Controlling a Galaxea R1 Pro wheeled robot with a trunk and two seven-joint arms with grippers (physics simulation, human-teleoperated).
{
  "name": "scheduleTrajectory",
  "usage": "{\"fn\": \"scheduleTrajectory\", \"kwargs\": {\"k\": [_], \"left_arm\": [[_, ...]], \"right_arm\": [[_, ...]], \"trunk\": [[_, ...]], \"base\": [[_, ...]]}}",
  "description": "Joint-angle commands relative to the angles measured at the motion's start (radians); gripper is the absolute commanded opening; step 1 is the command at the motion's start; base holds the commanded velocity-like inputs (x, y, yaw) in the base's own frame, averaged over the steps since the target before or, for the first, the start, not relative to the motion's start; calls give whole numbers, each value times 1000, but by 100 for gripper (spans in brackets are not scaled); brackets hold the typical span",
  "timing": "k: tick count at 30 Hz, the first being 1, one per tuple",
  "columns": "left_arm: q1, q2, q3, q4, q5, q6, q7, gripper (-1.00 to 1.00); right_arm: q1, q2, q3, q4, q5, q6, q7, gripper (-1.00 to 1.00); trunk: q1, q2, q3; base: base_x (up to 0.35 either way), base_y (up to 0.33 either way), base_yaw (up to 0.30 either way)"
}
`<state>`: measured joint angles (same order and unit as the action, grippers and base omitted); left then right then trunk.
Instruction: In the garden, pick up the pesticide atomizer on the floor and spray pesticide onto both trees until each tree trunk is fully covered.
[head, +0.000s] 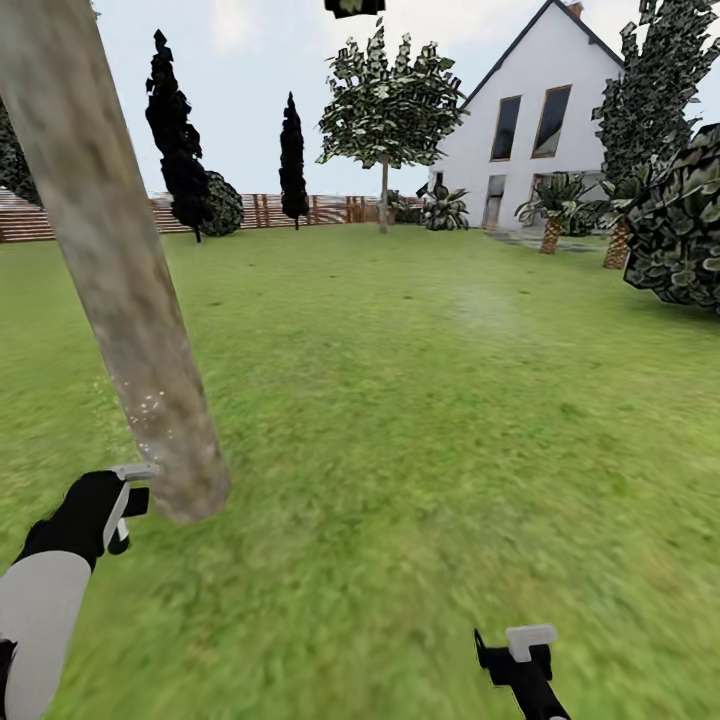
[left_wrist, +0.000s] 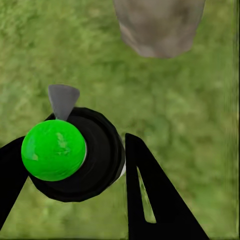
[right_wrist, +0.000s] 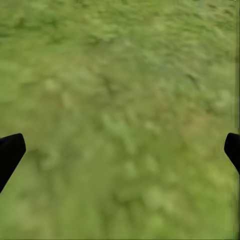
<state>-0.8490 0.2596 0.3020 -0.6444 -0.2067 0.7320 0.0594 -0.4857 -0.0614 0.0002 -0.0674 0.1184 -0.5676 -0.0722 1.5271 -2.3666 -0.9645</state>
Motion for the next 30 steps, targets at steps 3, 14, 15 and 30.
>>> {"fn": "scheduleTrajectory", "kwargs": {"k": [3,14,15,30], "left_arm": [[3,-33,2,-11,-6,4,-2,-100],[71,-1,0,-13,-10,3,0,-100],[72,-5,2,-14,-8,4,0,-100],[85,28,18,2,-5,1,2,-100]], "right_arm": [[-1,0,0,1,11,-2,-8,100],[-1,0,0,1,12,-2,-8,100],[-1,0,0,1,12,-2,-8,100],[-1,0,0,0,10,-2,-9,100]], "trunk": [[0,0,-1],[0,0,-1],[0,0,-1],[0,0,-1]], "base": [[184,-234,0],[185,-233,0],[185,-233,0],[177,-233,75]]}}
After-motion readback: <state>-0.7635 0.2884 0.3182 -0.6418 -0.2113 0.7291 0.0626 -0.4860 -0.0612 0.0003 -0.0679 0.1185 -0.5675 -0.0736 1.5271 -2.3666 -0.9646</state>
